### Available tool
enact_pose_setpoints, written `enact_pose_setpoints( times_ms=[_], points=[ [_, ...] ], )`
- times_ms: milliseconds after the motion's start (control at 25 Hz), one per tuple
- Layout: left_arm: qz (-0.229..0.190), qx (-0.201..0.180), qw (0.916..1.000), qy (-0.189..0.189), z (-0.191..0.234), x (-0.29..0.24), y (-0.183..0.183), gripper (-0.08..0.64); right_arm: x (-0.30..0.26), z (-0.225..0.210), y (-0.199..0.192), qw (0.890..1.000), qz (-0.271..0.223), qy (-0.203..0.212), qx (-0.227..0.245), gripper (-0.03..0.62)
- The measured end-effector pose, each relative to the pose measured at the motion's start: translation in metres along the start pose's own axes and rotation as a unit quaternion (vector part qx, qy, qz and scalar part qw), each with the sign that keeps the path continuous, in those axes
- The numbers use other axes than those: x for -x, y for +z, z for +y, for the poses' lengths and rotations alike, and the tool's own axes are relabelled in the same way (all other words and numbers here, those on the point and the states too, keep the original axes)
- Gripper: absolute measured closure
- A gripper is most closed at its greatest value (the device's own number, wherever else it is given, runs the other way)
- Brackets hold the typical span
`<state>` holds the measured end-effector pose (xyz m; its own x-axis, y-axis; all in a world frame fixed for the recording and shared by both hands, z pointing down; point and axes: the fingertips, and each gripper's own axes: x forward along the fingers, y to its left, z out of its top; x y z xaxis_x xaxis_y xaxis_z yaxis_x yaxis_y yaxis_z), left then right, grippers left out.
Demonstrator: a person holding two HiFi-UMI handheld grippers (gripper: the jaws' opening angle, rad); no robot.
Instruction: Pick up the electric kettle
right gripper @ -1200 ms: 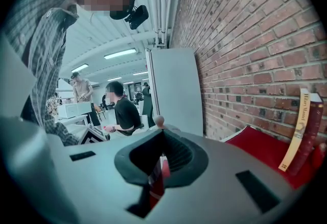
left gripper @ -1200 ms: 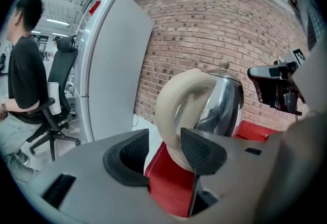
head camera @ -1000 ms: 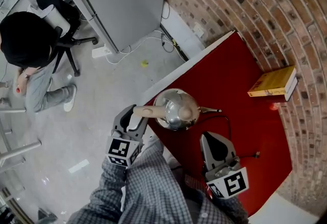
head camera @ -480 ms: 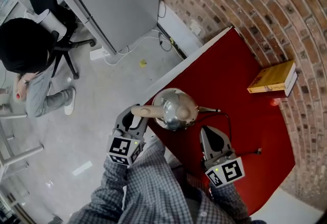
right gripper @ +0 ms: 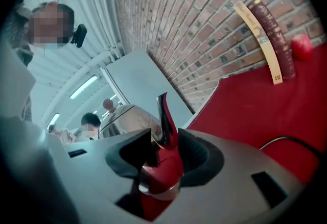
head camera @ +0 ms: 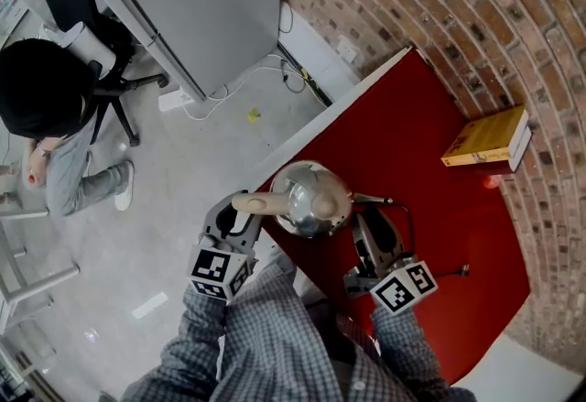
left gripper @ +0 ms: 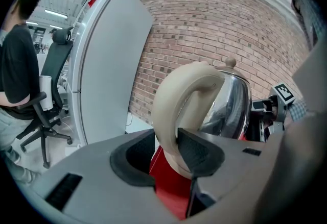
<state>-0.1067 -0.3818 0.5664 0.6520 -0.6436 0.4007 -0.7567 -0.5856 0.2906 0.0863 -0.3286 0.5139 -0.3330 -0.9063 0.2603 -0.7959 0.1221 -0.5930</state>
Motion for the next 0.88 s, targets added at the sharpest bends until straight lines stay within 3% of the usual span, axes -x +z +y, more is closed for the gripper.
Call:
enact_pose_setpoints(
  times_ms=[360, 880],
  points=[
    [0.000, -0.001, 1.0000, 0.002, 0.001, -0.001, 0.002, 0.414, -0.016, -0.008, 0.011, 0.997, -0.044, 0.027, -0.061, 0.448],
    [0.011, 0.018, 0.9998, -0.003, -0.001, 0.003, 0.007, 0.425, -0.014, -0.006, 0.016, 0.997, -0.057, 0.022, -0.052, 0.466]
  ],
)
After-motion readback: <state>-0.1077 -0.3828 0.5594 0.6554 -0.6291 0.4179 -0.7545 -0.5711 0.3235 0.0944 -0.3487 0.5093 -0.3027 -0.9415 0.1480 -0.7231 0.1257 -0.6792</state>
